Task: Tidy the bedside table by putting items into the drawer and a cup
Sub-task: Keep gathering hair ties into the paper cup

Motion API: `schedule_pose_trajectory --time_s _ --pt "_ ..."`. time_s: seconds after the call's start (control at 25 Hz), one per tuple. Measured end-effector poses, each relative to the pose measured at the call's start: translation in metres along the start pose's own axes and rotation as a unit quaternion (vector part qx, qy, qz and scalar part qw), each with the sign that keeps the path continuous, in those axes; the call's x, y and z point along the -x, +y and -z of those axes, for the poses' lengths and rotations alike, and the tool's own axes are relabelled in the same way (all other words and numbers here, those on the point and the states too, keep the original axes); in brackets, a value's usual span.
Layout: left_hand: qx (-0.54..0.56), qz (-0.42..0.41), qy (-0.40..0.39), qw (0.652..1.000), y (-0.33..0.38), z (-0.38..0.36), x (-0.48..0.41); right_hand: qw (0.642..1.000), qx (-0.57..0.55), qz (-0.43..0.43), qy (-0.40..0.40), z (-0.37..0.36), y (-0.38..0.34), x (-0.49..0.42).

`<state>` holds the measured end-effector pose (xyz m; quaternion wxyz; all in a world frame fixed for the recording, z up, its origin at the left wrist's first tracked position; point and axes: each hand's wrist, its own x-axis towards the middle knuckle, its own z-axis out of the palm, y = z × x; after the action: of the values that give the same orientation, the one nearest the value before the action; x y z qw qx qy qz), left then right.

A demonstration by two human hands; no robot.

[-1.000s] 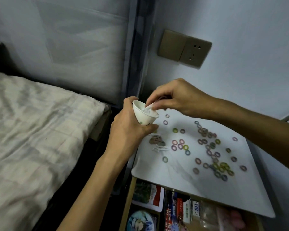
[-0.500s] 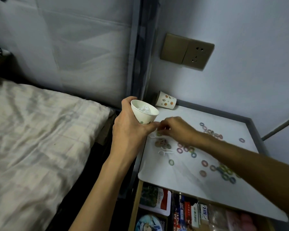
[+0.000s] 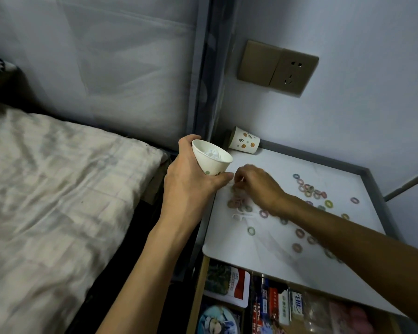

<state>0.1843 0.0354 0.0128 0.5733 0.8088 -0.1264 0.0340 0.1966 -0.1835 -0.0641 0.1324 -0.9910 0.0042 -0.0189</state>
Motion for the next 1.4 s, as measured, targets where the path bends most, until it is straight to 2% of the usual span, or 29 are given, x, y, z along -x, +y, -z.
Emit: schedule_pose_trajectory --time_s 0.12,0.28,0.36,0.56,0.68,0.84,1.08,1.16,1.2,1.28,1.36,1.4 --pt "-0.004 0.001 -0.006 1.0 0.0 0.0 0.001 0.997 -0.049 -0.009 0.052 0.02 0.01 0.011" --pt "0.001 0.001 -0.009 1.0 0.002 -0.002 0.001 0.999 -0.02 0.022 -0.033 0.014 0.003 0.051" --pt "-0.002 0.001 -0.011 1.0 0.003 -0.005 0.002 0.998 -0.017 0.02 -0.051 -0.002 0.001 0.066" --pt "-0.004 -0.001 -0.014 1.0 0.003 -0.005 0.003 0.993 -0.075 -0.085 0.016 -0.02 0.009 0.076" --pt "-0.005 -0.001 -0.019 1.0 0.003 -0.006 0.002 0.991 -0.055 -0.125 0.011 -0.022 0.012 0.076" --pt "-0.003 -0.001 -0.029 1.0 0.004 -0.008 0.003 0.997 -0.009 -0.075 0.013 -0.016 -0.001 0.069" --pt "-0.007 -0.003 -0.032 0.999 0.003 -0.01 0.003 0.986 0.163 0.02 -0.031 -0.023 -0.001 0.065" --pt "-0.006 -0.005 -0.035 0.999 0.002 -0.01 0.003 0.985 0.166 0.034 -0.035 -0.025 0.002 0.069" --pt "-0.006 -0.005 -0.036 0.999 0.002 -0.01 0.004 0.992 0.121 0.021 -0.031 -0.022 0.003 0.071" --pt "-0.005 -0.004 -0.035 0.999 0.0 -0.01 0.003 0.995 -0.069 -0.073 -0.009 -0.006 0.005 0.07" --pt "-0.004 -0.002 -0.039 0.999 -0.001 -0.01 0.003 0.96 -0.241 -0.136 0.046 0.02 0.01 0.067" --pt "-0.004 -0.002 -0.042 0.999 -0.001 -0.011 0.004 0.948 -0.276 -0.136 0.076 0.035 0.012 0.064"
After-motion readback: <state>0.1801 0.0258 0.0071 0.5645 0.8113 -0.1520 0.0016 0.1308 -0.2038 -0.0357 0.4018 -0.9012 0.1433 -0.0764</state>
